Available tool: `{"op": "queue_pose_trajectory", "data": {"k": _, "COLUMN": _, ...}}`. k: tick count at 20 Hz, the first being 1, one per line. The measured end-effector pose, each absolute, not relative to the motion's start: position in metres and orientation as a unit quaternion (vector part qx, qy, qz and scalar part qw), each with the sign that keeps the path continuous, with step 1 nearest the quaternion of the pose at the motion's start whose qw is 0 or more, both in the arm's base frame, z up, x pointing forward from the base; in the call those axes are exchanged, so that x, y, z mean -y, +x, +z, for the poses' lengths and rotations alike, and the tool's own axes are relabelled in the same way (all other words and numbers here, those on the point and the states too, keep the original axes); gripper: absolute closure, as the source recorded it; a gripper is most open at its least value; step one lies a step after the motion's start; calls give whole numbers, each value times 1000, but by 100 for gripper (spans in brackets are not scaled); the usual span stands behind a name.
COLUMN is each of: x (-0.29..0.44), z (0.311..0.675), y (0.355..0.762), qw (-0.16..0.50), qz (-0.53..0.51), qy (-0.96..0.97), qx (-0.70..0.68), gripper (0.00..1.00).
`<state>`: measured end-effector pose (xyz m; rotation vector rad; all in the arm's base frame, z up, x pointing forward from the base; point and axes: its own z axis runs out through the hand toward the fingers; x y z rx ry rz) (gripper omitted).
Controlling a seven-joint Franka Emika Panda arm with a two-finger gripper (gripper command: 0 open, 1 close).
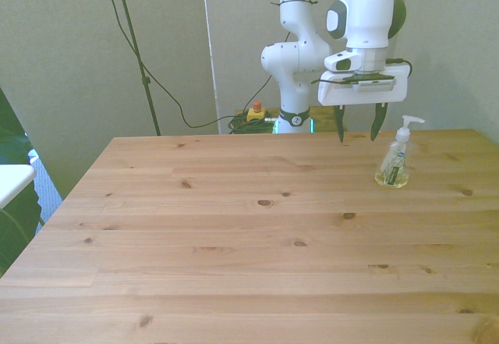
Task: Knock down the sanitizer
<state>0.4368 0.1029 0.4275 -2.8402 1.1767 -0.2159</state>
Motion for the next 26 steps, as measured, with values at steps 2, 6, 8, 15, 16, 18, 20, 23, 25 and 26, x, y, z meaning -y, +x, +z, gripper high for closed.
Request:
{"op": "queue_pose_trajectory", "data": {"k": 2, "x": -116, "z": 425, "y": 440, "qw": 29, "qz": -67, "qy": -923, "qx": -379, "gripper": 100}}
{"op": "queue_pose_trajectory", "data": {"k": 6, "x": -137, "z": 418, "y": 448, "qw": 25, "qz": -69, "qy": -924, "qx": -374, "gripper": 100}}
{"op": "queue_pose_trajectory", "data": {"k": 8, "x": -146, "z": 415, "y": 452, "qw": 24, "qz": -68, "qy": -925, "qx": -372, "gripper": 100}}
{"op": "queue_pose_trajectory", "data": {"k": 15, "x": -171, "z": 410, "y": 465, "qw": 18, "qz": -69, "qy": -928, "qx": -367, "gripper": 100}}
{"op": "queue_pose_trajectory", "data": {"k": 16, "x": -174, "z": 409, "y": 468, "qw": 17, "qz": -69, "qy": -928, "qx": -367, "gripper": 100}}
{"op": "queue_pose_trajectory", "data": {"k": 18, "x": -180, "z": 408, "y": 474, "qw": 14, "qz": -73, "qy": -927, "qx": -367, "gripper": 100}}
{"op": "queue_pose_trajectory", "data": {"k": 20, "x": -183, "z": 408, "y": 482, "qw": 15, "qz": -76, "qy": -925, "qx": -371, "gripper": 100}}
{"op": "queue_pose_trajectory", "data": {"k": 23, "x": -182, "z": 410, "y": 494, "qw": 16, "qz": -81, "qy": -923, "qx": -377, "gripper": 100}}
{"op": "queue_pose_trajectory", "data": {"k": 25, "x": -177, "z": 414, "y": 503, "qw": 18, "qz": -86, "qy": -920, "qx": -383, "gripper": 100}}
{"op": "queue_pose_trajectory", "data": {"k": 26, "x": -173, "z": 417, "y": 507, "qw": 19, "qz": -88, "qy": -917, "qx": -387, "gripper": 100}}
